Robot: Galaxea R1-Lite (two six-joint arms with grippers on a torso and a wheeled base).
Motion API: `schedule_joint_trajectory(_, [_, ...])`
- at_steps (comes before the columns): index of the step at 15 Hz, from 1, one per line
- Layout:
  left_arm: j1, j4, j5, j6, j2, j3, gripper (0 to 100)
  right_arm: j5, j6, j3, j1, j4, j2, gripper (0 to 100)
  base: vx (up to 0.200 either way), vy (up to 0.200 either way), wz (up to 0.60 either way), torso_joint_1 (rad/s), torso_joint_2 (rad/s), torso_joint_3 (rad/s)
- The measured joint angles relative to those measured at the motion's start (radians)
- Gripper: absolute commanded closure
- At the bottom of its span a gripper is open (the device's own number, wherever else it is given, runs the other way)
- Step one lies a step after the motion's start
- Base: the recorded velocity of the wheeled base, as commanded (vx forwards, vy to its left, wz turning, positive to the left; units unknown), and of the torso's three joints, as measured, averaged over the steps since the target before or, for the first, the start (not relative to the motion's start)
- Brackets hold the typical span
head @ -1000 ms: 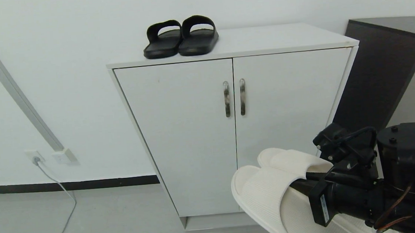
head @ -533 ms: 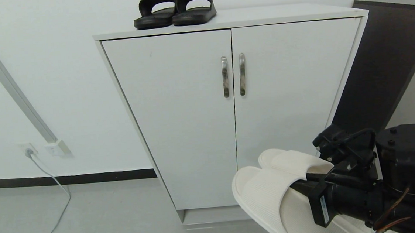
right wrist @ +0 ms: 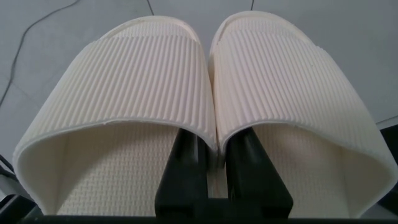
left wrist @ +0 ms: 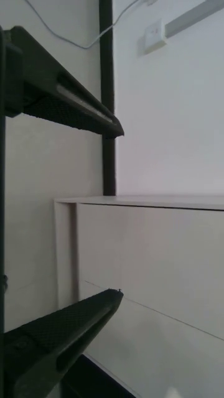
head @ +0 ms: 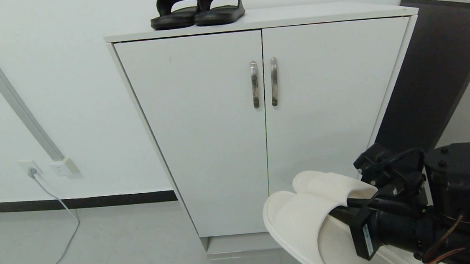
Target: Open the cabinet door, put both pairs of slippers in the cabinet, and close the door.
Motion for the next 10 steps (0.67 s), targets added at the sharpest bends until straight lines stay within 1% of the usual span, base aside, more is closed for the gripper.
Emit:
schedule_joint_trajectory(1, [-0.003, -0.003, -0.013, -0.016, 0.044, -0.043, 0, 0.0, 0.0, 0.0, 0.003, 0.0, 0.0, 100, 0.0, 0.0, 0.0, 0.0, 0.0, 0.0])
schedule_joint_trajectory(2, [-0.005, -0.006, -0.036, -0.023, 0.107, -0.084, 0, -0.003, 0.0, 0.0, 0.008, 0.0, 0.0, 100, 0.0, 0.0, 0.0, 0.0, 0.0, 0.0])
schedule_joint_trajectory(3, [-0.009, -0.025, -0.069, -0.027, 0.186, -0.123, 0, -0.002, -0.001, 0.005, 0.011, 0.0, 0.0, 100, 0.0, 0.0, 0.0, 0.0, 0.0, 0.0])
schedule_joint_trajectory(4, [-0.012, -0.07, -0.117, -0.029, 0.264, -0.15, 0, -0.003, -0.004, 0.01, 0.012, 0.0, 0.0, 100, 0.0, 0.0, 0.0, 0.0, 0.0, 0.0])
schedule_joint_trajectory(5, [-0.016, -0.138, -0.189, -0.031, 0.346, -0.171, 0, -0.002, -0.006, 0.012, 0.014, 0.0, 0.0, 100, 0.0, 0.0, 0.0, 0.0, 0.0, 0.0])
schedule_joint_trajectory(6, [-0.021, -0.204, -0.286, -0.033, 0.415, -0.186, 0, -0.003, -0.006, 0.014, 0.014, 0.0, 0.0, 100, 0.0, 0.0, 0.0, 0.0, 0.0, 0.0])
schedule_joint_trajectory(7, [-0.031, -0.25, -0.37, -0.034, 0.473, -0.201, 0, -0.002, -0.007, 0.014, 0.014, 0.0, 0.0, 100, 0.0, 0.0, 0.0, 0.0, 0.0, 0.0])
schedule_joint_trajectory(8, [-0.053, -0.271, -0.411, -0.035, 0.521, -0.219, 0, -0.001, -0.008, 0.014, 0.014, -0.001, 0.001, 100, 0.0, 0.0, 0.0, 0.0, 0.0, 0.0])
schedule_joint_trajectory(9, [-0.085, -0.279, -0.429, -0.035, 0.567, -0.242, 0, -0.001, -0.008, 0.014, 0.014, -0.001, 0.004, 100, 0.0, 0.0, 0.0, 0.0, 0.0, 0.0])
schedule_joint_trajectory(10, [-0.122, -0.282, -0.434, -0.036, 0.608, -0.267, 0, -0.001, -0.008, 0.013, 0.014, -0.004, 0.008, 100, 0.0, 0.0, 0.0, 0.0, 0.0, 0.0])
